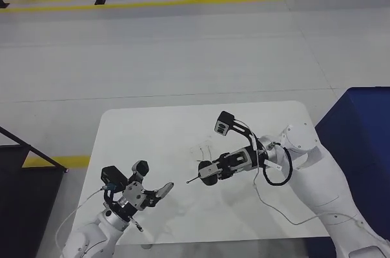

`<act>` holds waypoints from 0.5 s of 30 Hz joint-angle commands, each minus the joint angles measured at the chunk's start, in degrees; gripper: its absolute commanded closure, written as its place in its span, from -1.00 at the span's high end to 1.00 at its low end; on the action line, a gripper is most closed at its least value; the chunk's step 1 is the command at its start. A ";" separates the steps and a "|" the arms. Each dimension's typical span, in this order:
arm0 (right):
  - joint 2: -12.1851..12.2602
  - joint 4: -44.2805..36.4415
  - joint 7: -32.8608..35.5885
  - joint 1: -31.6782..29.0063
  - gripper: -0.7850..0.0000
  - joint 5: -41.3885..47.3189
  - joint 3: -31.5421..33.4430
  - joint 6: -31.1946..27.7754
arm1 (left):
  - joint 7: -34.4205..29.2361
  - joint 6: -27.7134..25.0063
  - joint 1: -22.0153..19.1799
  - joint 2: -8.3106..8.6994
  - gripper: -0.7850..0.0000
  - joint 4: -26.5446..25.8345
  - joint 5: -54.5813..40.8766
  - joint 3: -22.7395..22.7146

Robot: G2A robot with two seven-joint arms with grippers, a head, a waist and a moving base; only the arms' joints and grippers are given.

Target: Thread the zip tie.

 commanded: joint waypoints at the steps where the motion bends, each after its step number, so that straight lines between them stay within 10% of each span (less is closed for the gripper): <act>1: 0.00 -0.01 0.00 0.00 -1.00 0.00 0.00 0.00 | -0.14 0.00 0.00 0.00 1.00 0.00 -0.09 0.00; 15: -1.10 -25.12 -16.05 -0.96 -1.00 5.37 -0.70 -6.10 | -0.14 0.00 0.00 0.00 1.00 0.00 -0.09 0.00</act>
